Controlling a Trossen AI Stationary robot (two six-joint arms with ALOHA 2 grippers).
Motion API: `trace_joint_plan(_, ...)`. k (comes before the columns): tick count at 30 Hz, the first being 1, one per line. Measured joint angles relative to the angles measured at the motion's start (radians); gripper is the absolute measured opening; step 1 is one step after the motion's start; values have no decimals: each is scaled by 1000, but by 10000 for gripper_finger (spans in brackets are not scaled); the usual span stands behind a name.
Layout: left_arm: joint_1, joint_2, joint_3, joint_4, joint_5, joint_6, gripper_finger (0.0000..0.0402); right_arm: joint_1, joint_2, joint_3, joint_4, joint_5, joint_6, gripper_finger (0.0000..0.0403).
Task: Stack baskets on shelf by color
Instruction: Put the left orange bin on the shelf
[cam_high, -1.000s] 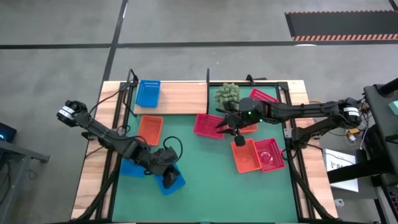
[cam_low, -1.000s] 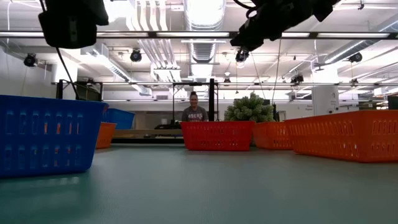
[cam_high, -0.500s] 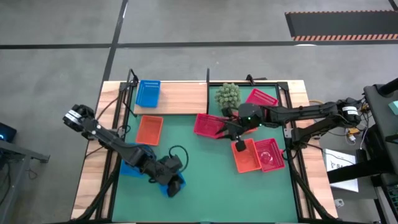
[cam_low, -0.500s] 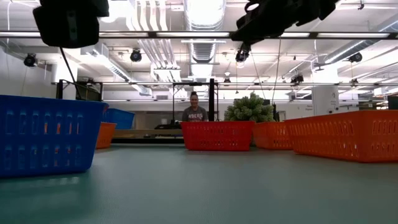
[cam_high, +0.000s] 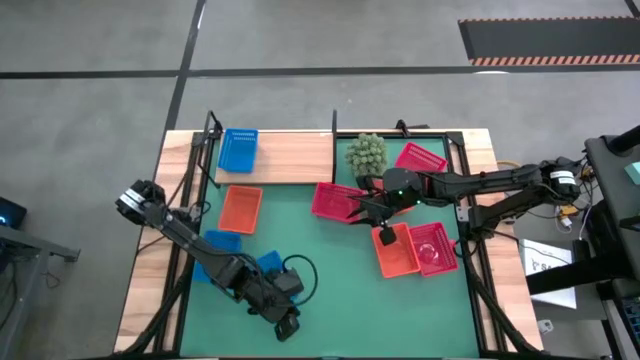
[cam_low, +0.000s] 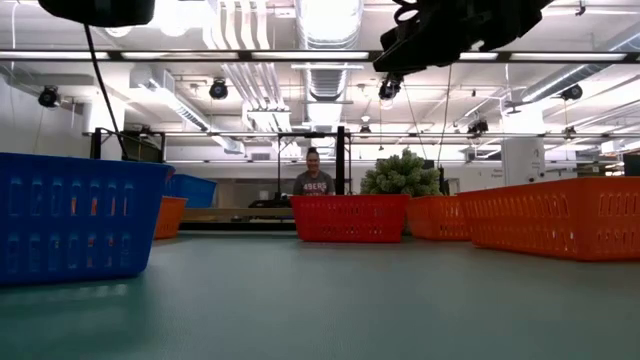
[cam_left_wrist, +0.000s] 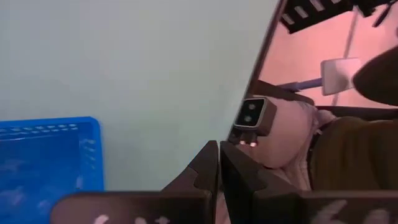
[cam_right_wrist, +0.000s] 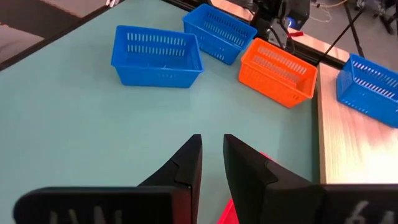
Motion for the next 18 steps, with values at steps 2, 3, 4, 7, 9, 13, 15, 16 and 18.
trace_joint_plan(2,0,-1,-4,-16,-2,-3,0,0,0,-1,2,0,-7,57)
trace_joint_plan(3,-2,-2,-7,-16,-5,-3,0,0,0,-1,2,0,-6,57)
trace_joint_plan(4,-6,-2,-8,-17,-17,-3,0,0,0,-2,1,0,-3,57)
trace_joint_plan(7,-14,-1,-8,-14,-32,-3,0,5,0,-4,0,0,0,57)
trace_joint_plan(9,-17,3,-9,-14,-31,-3,0,5,0,-5,5,0,0,57)
trace_joint_plan(13,-16,1,-11,-16,-9,-32,0,5,0,-5,21,0,-4,57)
trace_joint_plan(15,-16,-6,-8,-16,2,-43,0,5,0,-5,20,0,-4,57)
trace_joint_plan(16,-16,-9,-7,-15,5,-49,0,5,0,-5,20,0,-6,57)
trace_joint_plan(18,-18,-11,-7,-16,6,-70,0,5,0,-5,21,0,-7,57)
